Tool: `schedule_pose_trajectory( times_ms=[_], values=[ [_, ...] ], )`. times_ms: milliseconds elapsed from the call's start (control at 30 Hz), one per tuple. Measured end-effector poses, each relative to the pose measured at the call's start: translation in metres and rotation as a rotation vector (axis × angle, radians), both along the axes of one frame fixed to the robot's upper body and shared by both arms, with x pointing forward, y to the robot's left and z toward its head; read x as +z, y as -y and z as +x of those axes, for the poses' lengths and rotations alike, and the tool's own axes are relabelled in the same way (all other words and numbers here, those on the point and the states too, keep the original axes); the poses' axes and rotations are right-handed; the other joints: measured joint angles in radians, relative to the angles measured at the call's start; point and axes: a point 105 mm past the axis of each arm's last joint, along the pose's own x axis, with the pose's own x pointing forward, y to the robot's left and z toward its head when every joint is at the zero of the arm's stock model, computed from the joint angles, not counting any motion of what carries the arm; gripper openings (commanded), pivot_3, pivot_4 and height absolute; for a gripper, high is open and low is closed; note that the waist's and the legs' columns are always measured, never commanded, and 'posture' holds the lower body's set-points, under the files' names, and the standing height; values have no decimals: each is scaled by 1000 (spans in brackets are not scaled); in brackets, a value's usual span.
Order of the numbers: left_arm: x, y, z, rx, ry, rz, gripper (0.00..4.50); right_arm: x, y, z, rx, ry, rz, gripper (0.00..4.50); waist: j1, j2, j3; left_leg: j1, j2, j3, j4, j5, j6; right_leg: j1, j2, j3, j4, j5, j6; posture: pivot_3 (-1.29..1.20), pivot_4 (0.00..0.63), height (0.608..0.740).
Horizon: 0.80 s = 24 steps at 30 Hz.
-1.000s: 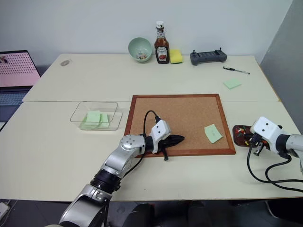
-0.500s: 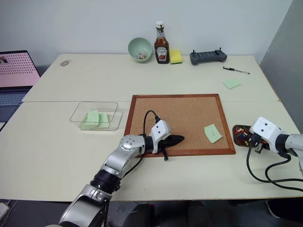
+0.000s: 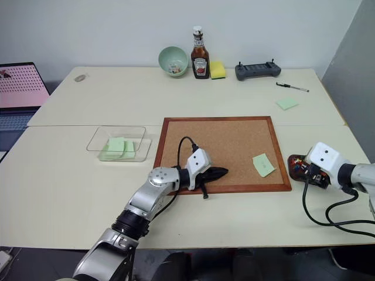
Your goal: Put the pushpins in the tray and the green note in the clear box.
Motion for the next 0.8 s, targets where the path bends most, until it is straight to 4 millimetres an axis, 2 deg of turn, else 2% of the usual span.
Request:
schedule_pose_trajectory(
  times_ms=[167,233,500,600,800],
  values=[
    [0,1,0,-1,-1,-2,0,-11,-32,1,124,-1,-20,3046,0,0,0,0,0,0,0,0,0,0,0,0,0,0,0,0,150,740],
    [0,1,0,-1,-1,-3,0,-16,-38,1,160,0,-46,3046,1,0,0,0,0,0,0,0,0,0,0,0,0,0,0,0,150,740],
    [0,0,0,4,-3,-4,0,-26,-45,13,225,27,-120,3046,0,0,0,0,0,0,0,0,0,0,0,0,0,0,0,0,150,740],
    [0,0,1,5,-4,-6,0,-26,-46,15,240,37,-126,2563,0,0,0,0,0,0,0,0,0,0,0,0,0,0,0,0,150,740],
    [1,0,1,5,-6,-11,0,-30,-51,16,280,43,-149,1290,0,0,0,0,0,0,0,0,0,0,0,0,0,0,0,0,150,740]
  ],
)
